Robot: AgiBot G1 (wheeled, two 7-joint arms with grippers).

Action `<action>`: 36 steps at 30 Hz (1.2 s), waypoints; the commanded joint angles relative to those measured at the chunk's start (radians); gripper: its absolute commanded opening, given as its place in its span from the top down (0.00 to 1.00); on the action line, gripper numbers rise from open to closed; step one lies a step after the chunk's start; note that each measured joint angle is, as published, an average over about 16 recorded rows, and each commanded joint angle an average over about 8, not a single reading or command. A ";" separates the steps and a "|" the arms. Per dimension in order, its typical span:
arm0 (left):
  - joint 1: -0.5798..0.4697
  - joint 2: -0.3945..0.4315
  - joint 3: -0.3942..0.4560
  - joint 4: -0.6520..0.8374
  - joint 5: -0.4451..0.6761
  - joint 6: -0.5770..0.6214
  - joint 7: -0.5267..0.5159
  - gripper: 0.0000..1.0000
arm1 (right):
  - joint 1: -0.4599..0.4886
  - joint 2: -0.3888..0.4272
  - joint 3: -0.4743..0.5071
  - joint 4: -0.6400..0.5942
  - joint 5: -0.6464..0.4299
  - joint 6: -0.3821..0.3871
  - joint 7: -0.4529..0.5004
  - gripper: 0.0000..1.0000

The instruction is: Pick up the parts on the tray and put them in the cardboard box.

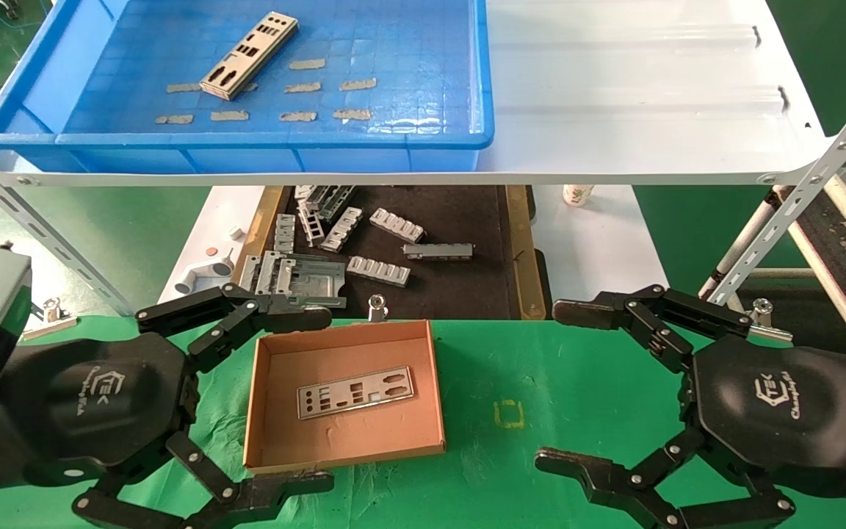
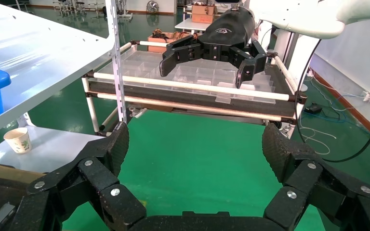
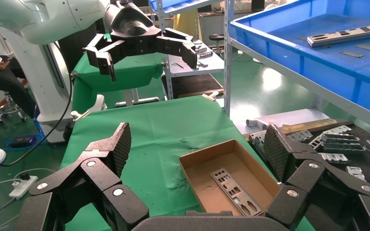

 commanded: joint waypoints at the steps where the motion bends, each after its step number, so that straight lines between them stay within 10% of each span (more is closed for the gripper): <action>1: 0.000 0.000 0.000 0.000 0.000 0.000 0.000 0.00 | 0.000 0.000 0.000 0.000 0.000 0.000 0.000 0.00; 36: 0.000 0.000 0.000 0.000 0.000 0.000 0.000 0.00 | 0.000 0.000 0.000 0.000 0.000 0.000 0.000 0.00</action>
